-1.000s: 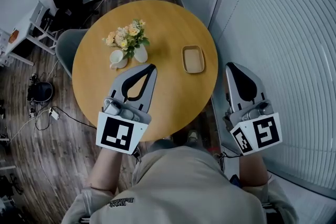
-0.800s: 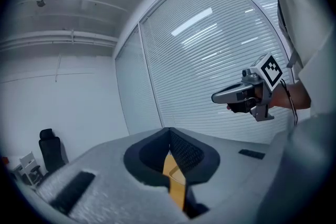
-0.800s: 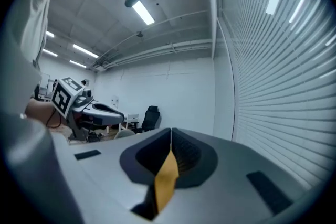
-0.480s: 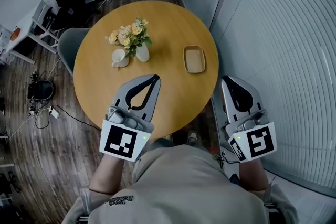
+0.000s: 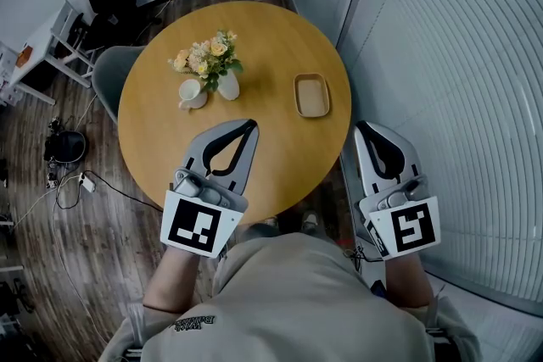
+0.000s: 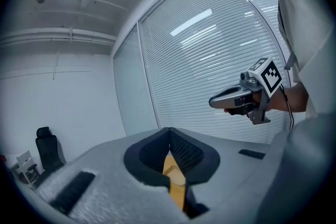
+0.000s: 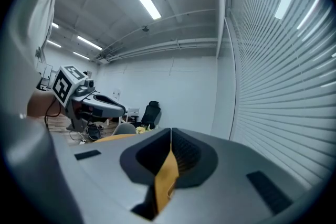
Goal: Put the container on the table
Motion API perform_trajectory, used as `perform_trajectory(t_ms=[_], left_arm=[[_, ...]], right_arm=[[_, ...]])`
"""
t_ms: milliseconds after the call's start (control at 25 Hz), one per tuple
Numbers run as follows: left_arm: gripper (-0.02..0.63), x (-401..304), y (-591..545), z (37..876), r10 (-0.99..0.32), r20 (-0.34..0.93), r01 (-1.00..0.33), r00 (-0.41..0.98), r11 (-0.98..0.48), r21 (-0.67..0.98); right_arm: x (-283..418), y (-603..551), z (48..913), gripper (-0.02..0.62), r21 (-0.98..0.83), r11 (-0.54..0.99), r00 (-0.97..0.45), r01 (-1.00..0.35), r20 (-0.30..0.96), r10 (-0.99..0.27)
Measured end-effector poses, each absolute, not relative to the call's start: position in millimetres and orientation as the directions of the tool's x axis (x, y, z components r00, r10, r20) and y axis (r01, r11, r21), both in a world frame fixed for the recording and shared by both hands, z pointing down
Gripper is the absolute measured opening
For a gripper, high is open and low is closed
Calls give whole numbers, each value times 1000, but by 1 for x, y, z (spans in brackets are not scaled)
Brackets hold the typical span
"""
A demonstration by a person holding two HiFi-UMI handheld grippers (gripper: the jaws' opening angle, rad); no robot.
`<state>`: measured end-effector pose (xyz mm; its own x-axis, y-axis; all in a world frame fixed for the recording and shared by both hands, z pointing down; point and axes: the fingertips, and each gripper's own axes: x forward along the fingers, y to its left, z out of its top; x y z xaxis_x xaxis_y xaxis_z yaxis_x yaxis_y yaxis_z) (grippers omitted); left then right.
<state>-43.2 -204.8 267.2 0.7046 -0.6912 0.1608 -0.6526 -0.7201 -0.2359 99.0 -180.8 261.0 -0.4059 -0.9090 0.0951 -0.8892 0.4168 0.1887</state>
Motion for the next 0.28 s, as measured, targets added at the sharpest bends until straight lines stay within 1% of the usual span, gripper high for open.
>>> perform_trajectory(t_ms=[280], left_arm=[[20, -42, -203, 272, -692, 169, -654, 701, -720, -232]], right_arm=[[104, -178, 260, 31, 183, 416, -405, -891, 95, -910]])
